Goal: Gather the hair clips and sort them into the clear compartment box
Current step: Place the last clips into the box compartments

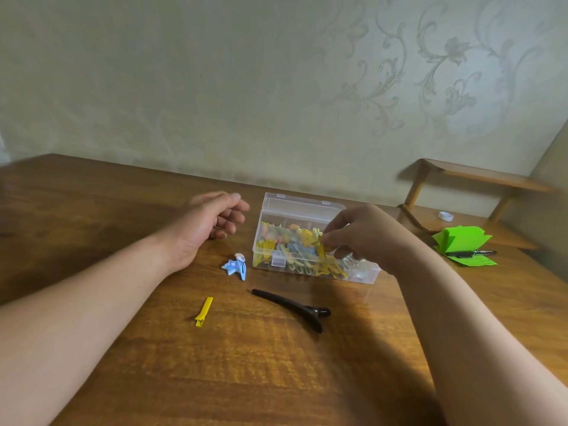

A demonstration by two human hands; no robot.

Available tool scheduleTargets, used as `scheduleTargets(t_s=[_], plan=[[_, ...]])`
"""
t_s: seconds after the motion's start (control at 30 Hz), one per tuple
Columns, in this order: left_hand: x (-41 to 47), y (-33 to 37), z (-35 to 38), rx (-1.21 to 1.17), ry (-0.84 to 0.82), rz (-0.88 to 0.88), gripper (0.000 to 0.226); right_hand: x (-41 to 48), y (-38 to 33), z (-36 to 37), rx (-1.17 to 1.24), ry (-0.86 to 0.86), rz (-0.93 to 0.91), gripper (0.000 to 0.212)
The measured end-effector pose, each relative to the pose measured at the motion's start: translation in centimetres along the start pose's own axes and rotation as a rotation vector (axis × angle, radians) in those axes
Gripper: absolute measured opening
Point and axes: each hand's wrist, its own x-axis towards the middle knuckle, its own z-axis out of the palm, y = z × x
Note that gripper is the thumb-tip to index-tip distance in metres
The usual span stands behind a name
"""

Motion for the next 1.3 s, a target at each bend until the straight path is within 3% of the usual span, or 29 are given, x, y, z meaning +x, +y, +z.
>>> scheduleTargets(t_s=[0.17,0.3,0.7,0.8,0.9,1.03,1.13,1.3], plan=[[0.1,-0.1,-0.1,0.006,-0.006,0.003,0.034,0.1,0.3,0.4,-0.156,0.020,0.000,0.007],[0.2,-0.2,-0.2,0.007,-0.014,0.006,0.034,0.6,0.5,0.6,-0.353,0.130,-0.058,0.006],[0.1,-0.2,-0.4,0.020,-0.011,0.003,0.035,0.2,-0.1,1.4,-0.385,0.061,-0.108,0.013],[0.1,-0.1,-0.2,0.022,-0.008,-0.001,0.034,-0.4,-1.4,1.7,-0.322,0.140,-0.222,0.010],[0.1,0.0,0.0,0.011,0.016,-0.011,0.032,-2.0,-3.7,3.8,-0.259,0.117,-0.425,0.005],[0.3,0.0,0.1,-0.012,0.009,-0.005,0.040,-3.3,-5.3,8.2,-0.535,0.046,-0.676,0.025],[0.3,-0.1,0.0,-0.004,0.011,0.001,0.042,-3.2,-5.7,9.7,-0.704,-0.007,-0.723,0.031],[-0.1,0.4,0.1,0.019,0.012,-0.012,0.033,-2.9,-5.9,10.0,-0.705,-0.057,-0.673,0.028]])
